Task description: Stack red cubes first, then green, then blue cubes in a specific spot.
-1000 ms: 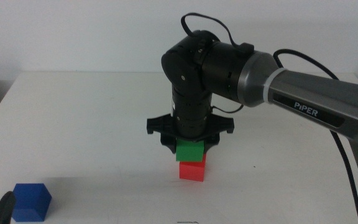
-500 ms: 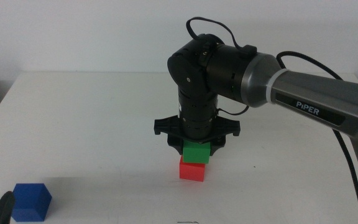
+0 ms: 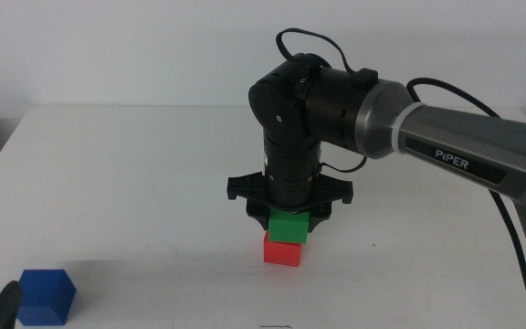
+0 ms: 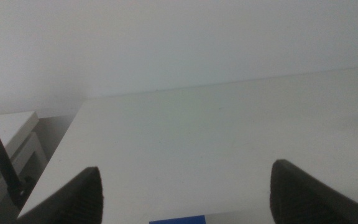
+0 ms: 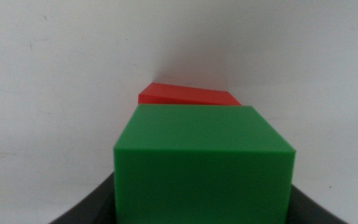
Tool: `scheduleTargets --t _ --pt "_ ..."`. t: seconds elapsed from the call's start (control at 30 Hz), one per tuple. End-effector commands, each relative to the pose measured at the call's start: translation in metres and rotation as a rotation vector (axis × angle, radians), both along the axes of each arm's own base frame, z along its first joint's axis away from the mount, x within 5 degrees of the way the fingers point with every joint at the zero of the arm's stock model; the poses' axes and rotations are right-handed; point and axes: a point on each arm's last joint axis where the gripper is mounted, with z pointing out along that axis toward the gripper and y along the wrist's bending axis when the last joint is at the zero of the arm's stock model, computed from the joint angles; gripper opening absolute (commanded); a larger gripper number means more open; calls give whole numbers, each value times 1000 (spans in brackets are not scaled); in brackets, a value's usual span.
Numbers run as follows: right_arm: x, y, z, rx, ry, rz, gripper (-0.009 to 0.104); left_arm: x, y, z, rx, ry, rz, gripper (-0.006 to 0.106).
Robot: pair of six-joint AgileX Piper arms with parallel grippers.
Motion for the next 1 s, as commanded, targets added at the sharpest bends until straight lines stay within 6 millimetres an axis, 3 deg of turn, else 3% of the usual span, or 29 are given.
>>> scheduleTargets --t 0.0,0.37,0.67,0.7,0.97 --pt "-1 -5 33 54 -78 -2 -1 -1 0 9 -13 -98 0 90" --pt "0 -4 33 67 -85 10 -1 -1 0 9 -13 -98 0 90" --pt "1 -4 33 61 -89 29 36 -1 0 9 -13 -98 0 90" --pt "1 -4 33 61 -89 29 54 -1 0 9 -13 -98 0 90" --pt "1 -4 33 65 -93 29 73 -1 0 9 -13 -98 0 90"
